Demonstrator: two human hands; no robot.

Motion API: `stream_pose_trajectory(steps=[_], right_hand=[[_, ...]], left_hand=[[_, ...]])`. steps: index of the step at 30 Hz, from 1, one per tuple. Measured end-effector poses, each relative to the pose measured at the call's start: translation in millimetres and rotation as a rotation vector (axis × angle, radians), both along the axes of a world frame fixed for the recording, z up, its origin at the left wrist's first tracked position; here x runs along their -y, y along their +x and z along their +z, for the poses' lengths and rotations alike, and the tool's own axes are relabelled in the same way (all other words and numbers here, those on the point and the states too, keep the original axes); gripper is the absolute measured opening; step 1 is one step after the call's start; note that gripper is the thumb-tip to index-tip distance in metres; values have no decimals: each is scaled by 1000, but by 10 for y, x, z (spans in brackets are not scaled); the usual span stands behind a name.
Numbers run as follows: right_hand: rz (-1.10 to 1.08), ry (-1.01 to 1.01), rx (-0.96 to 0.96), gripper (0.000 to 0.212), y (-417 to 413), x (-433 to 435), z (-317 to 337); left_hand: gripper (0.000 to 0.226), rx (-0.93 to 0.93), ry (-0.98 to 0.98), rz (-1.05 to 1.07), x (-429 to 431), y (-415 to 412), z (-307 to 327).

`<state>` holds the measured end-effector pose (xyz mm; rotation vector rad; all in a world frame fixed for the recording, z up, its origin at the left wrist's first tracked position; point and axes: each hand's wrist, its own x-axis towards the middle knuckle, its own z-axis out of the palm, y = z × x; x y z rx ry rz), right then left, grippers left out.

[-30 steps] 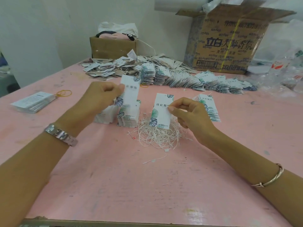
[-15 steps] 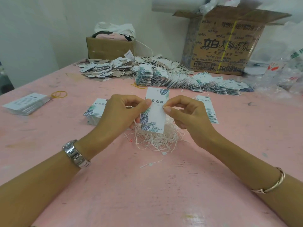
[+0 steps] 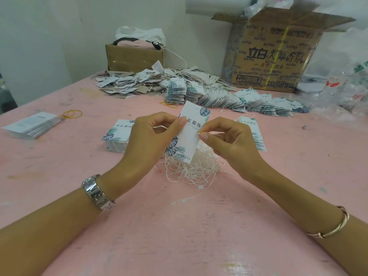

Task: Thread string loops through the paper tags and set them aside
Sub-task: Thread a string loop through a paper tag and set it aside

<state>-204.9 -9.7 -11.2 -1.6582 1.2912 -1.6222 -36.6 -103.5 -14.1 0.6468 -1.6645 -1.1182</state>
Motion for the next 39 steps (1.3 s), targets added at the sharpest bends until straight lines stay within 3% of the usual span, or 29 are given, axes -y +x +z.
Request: stream_pose_trajectory(steps=[12,19,22,34,39], right_hand=[[26,-32,10,2,-2,-4,17],[-234,-52,277,10,-89,33,92],[-173,31,260,13,-96,45,81],[-9,55,261,23,-57,40,97],[27,98,309,26,-72,48,84]], left_hand=[[13,14,4,5,-29,-5,4],[11,17,7,-98,-60,-6,-2],[13,34,-1,-150,-90,-19,-14],[26,96,32,-183,-144,-22,-8],[21,135,30,-189,-148,-39,-15]])
